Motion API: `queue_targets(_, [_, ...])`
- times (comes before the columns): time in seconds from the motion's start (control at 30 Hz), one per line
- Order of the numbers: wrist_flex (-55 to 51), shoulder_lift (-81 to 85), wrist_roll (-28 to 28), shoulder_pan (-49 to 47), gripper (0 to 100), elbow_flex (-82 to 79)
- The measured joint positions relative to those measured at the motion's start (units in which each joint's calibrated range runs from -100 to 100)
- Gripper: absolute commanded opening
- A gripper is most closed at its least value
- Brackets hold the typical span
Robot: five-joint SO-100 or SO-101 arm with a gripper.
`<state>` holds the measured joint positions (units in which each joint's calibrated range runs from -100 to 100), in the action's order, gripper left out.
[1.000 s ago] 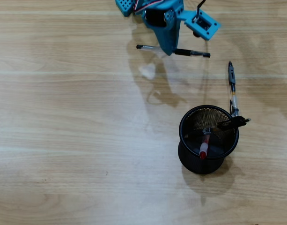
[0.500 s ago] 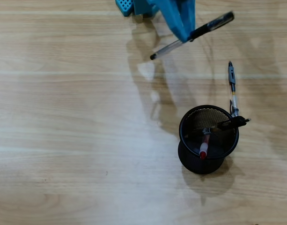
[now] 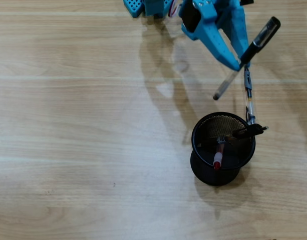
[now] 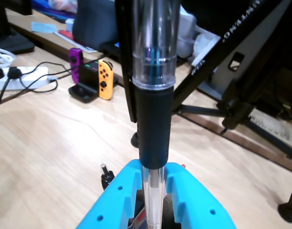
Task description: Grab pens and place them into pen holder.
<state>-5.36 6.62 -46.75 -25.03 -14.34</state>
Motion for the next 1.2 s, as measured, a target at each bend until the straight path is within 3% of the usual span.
queue_targets(0.3, [22.40,-12.47,-2.70,0.63,2,0.09])
queue_targets(0.5, [31.92,-20.70,-5.40,2.07,2,0.09])
queue_targets(1.2, [35.12,-23.92,-5.51,1.98,10,0.09])
